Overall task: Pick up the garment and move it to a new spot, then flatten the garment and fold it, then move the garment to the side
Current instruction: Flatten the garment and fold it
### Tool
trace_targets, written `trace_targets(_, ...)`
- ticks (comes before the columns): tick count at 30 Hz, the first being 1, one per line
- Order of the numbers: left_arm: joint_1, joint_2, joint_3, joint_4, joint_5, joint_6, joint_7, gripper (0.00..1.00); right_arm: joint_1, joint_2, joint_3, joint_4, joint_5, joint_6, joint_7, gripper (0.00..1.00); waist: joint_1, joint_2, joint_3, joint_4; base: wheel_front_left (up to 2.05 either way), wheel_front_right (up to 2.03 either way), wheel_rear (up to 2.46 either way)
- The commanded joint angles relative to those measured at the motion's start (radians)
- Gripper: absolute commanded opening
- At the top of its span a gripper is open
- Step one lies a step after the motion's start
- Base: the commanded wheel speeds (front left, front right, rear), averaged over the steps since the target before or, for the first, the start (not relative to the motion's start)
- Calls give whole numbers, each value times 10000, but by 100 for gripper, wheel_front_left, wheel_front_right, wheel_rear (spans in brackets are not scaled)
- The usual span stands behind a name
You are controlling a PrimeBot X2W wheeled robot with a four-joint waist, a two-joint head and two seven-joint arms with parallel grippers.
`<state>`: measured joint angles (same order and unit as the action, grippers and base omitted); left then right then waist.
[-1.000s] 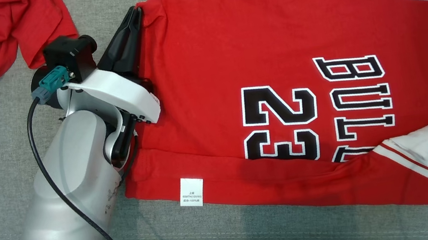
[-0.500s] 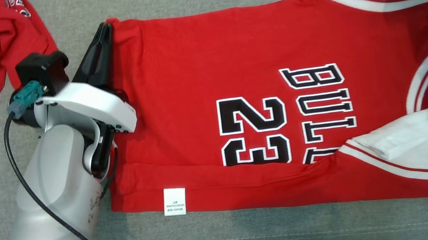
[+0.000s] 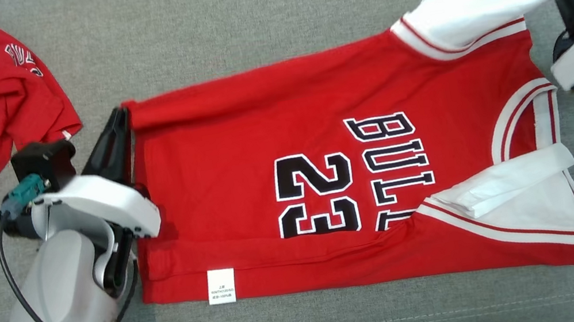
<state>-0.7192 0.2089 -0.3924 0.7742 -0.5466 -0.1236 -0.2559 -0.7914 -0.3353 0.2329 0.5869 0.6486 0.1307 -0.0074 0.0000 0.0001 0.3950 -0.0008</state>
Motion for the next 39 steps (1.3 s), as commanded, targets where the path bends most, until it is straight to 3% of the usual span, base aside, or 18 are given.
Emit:
trace_targets(1, 221, 441, 226, -214, -100, -71, -59, 0, 599, -161, 226, -705, 345, 0, 51, 0, 0, -1, -220, -37, 0, 0, 0)
trace_targets(13, 1492, 457, -40, -325, -416, -71, -59, 0, 3232, -1052, 743, -2596, 1729, 0, 465, 0, 0, -1, -880, -61, 0, 0, 0)
trace_targets(25, 2316, 540, -277, -341, -630, -71, -59, 0, 4927, -1328, 942, -3099, 2459, 0, 415, 0, 0, -1, -1442, 5, 0, 0, 0)
trace_targets(39, 3388, 481, 89, -426, -759, -71, -59, 0, 6198, -1381, 1162, -3415, 2905, 0, 248, 0, 0, -1, -2309, -203, 0, 0, 0)
